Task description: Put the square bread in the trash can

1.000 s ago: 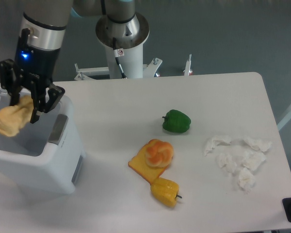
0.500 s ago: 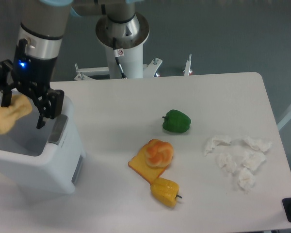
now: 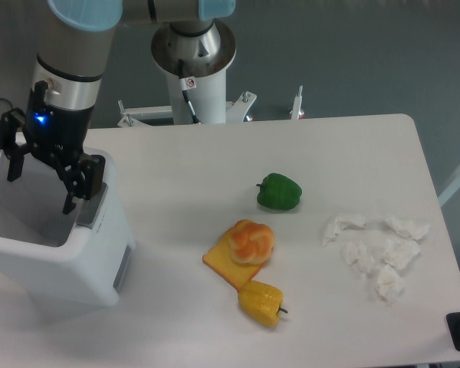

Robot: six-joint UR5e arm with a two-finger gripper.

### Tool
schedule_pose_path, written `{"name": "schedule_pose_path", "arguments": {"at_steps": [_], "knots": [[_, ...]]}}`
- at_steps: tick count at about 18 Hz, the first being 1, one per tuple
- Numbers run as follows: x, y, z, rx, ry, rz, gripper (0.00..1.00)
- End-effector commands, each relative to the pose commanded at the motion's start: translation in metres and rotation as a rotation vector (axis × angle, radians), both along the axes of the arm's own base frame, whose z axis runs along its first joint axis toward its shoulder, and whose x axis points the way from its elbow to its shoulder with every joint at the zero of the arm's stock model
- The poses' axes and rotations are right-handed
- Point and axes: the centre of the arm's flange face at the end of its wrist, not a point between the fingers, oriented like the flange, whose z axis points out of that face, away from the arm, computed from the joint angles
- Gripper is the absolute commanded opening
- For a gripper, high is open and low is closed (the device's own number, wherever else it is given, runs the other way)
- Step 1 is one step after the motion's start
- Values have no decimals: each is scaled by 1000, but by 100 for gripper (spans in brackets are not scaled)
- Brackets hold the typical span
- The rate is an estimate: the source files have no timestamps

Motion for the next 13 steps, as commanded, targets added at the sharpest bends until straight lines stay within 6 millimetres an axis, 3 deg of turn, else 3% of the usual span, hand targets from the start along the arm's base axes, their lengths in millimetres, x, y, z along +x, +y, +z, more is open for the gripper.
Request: {"name": "schedule_pose_path", "arguments": {"at_steps": [2, 4, 8, 10, 13], "knots": [[-8, -1, 7, 14, 7, 9, 100], [-42, -12, 13, 25, 17, 60, 100], [-90, -30, 17, 36, 29, 140, 100], [-122, -41, 14, 41, 62, 153, 100], [-183, -57, -16, 8, 141, 95, 100]]}}
